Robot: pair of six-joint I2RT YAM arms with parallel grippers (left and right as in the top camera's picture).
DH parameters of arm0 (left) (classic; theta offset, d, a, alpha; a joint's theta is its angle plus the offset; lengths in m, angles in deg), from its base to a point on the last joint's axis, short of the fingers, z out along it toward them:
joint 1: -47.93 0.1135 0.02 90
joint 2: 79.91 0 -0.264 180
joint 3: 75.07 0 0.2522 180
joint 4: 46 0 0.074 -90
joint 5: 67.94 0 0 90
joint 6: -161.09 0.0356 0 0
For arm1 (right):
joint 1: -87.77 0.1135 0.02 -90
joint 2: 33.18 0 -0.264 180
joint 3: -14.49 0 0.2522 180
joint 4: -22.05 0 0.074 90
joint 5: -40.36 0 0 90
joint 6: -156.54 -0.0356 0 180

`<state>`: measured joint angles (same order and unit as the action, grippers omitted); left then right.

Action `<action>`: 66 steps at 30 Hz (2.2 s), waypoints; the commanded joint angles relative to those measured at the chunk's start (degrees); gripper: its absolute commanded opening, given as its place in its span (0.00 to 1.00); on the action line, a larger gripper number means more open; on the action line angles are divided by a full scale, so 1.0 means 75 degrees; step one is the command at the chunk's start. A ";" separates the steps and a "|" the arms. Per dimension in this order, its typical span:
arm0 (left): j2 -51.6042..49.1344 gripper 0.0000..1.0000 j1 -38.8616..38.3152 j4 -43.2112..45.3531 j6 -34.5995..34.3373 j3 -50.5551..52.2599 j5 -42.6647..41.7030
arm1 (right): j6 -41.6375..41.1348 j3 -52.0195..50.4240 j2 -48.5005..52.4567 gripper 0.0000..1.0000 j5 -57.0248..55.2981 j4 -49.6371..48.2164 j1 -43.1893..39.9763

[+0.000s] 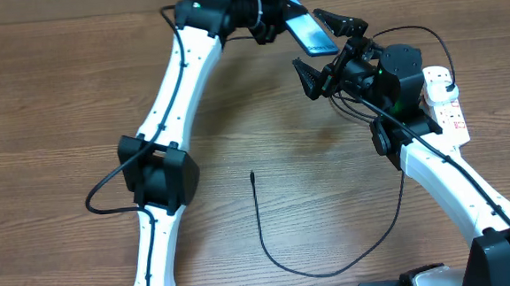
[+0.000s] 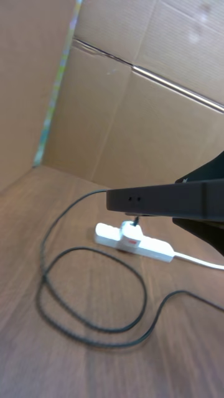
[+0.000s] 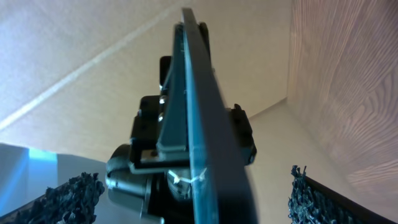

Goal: Plug charger to phone and switch on socket

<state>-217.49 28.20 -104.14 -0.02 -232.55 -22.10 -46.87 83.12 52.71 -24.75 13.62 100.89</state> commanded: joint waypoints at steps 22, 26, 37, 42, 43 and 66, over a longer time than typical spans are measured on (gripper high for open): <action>0.0233 0.04 0.3179 -0.0734 0.4520 -0.0172 -0.4686 | 0.8236 0.1215 -0.0076 1.00 0.1268 0.4211 0.0335; 0.0233 0.04 0.3214 -0.0737 0.4520 -0.0172 -0.4683 | 0.9547 0.1903 -0.0076 1.00 -0.0085 0.6869 0.1154; 0.0233 0.04 0.3214 -0.0737 0.4520 -0.0172 -0.4628 | 1.0194 0.1848 -0.0076 1.00 -0.2008 0.9407 0.3197; 0.0233 0.04 0.3214 -0.0734 0.4520 -0.0172 -0.4625 | 1.0147 0.1848 0.0178 1.00 -0.2317 0.9320 0.3707; 0.0233 0.04 0.3214 -0.0734 0.4520 -0.0172 -0.4622 | 1.0127 0.1851 0.0350 0.99 -0.2314 0.9320 0.3777; 0.0233 0.04 0.3212 -0.0743 0.4517 -0.0172 -0.4488 | 1.0407 0.2250 0.2285 0.99 -0.3200 0.9279 0.4596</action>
<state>-217.49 52.16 -109.75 32.57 -232.55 -54.34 30.90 97.61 69.82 -45.23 82.95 134.11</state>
